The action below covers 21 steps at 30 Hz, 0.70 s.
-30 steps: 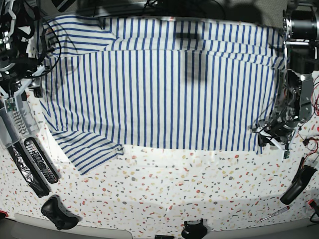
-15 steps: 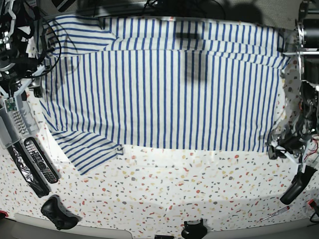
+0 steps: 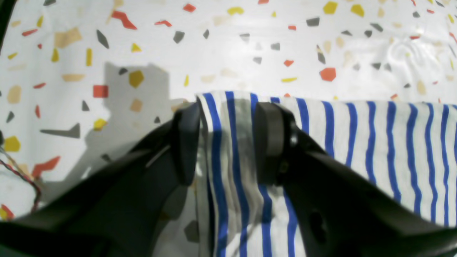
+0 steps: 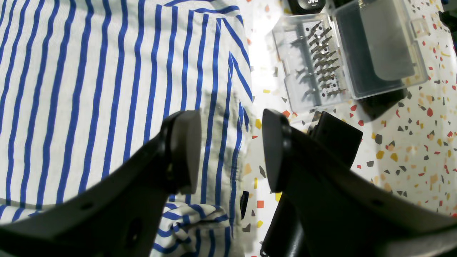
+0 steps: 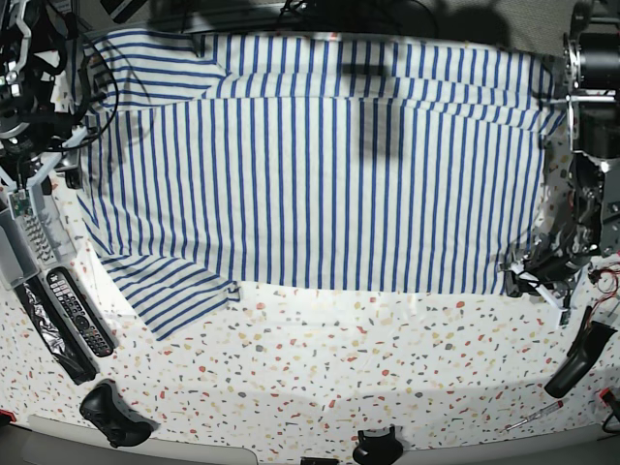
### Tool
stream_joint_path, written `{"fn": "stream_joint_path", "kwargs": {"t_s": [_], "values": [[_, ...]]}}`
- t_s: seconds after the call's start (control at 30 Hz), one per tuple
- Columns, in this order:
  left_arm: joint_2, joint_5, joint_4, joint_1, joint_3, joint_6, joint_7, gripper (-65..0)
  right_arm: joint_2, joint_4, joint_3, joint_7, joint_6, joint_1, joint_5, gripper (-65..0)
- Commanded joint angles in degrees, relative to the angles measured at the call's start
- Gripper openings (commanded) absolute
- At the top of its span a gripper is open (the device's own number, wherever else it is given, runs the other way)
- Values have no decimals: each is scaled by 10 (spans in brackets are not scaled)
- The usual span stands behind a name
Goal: Layout the t-shirt on the table in an organized manner, then fold the t-shirt properly
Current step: 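Grasp the side edge of the shirt with the left gripper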
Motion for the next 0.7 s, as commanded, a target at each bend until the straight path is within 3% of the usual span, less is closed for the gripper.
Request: {"fn": "stream_joint_path", "kwargs": {"t_s": [0.0,0.37,0.5,0.67], "values": [[-5,8,9,-14,-3,-2,-10,-412,9,9,6,9,1,2,2,-376],[3,3,9,14,-3,-3,-13,-413,9,9,6,3,1,2,2,-376],[9,-18,9,19,-3,-41,-11,-417,9,9,6,3,2,2,2,-376],[16,-21,9,21,-3,-45,-11,-530,9,9,6,5,2,2,2,-376]]}}
